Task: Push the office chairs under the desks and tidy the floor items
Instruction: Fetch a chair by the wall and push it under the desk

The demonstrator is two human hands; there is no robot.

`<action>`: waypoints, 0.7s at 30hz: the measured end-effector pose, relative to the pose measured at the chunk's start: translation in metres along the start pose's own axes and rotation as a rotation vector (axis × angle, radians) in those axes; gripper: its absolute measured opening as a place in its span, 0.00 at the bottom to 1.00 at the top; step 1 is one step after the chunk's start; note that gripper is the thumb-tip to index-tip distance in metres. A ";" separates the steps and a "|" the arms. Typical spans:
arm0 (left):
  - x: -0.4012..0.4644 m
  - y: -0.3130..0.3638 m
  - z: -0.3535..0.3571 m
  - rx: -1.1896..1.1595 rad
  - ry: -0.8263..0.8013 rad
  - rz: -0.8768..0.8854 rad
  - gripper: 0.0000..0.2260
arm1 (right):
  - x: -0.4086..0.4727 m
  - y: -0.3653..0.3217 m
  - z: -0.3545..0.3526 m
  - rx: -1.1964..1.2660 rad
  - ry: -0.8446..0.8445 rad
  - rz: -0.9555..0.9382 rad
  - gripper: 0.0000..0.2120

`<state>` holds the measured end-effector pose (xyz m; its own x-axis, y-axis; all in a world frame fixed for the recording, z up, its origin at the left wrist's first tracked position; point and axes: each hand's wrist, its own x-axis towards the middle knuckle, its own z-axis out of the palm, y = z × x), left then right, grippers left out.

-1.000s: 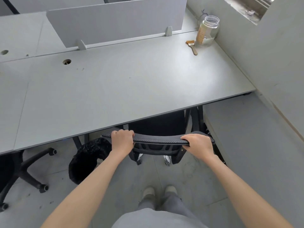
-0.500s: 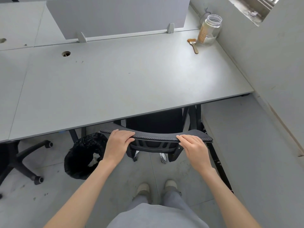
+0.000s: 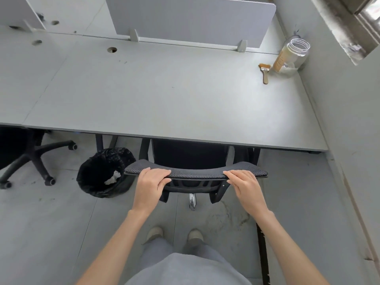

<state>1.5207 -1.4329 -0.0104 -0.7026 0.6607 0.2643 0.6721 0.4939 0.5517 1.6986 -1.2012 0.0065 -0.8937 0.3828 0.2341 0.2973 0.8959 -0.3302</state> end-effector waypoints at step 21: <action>0.002 -0.002 -0.011 -0.020 -0.020 -0.059 0.10 | -0.005 -0.006 0.011 0.052 0.064 -0.018 0.13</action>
<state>1.5153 -1.4388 -0.0025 -0.7360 0.6420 0.2148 0.6244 0.5209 0.5821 1.6980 -1.2111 -0.0027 -0.8749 0.3818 0.2981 0.2617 0.8904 -0.3723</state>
